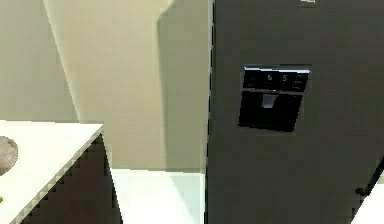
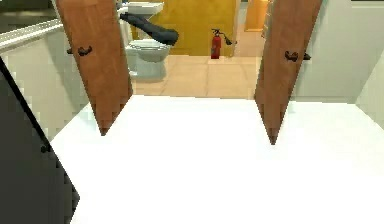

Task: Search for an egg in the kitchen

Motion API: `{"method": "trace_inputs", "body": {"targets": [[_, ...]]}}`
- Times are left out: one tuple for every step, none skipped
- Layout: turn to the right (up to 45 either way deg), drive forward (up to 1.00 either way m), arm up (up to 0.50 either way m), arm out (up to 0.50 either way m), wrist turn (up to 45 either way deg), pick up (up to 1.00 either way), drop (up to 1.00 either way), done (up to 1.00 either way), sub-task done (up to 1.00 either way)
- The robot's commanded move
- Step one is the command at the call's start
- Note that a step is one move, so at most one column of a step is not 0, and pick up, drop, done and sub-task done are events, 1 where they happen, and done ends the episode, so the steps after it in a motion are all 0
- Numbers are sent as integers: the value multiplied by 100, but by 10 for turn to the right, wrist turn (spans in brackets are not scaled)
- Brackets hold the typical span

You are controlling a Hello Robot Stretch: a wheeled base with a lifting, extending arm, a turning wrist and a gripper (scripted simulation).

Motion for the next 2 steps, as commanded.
{"method": "trace_inputs", "body": {"targets": [[-450, 0, 0, 0, 0, 0, 0, 0, 0], [-150, 0, 0, 0, 0, 0, 0, 0, 0]]}}
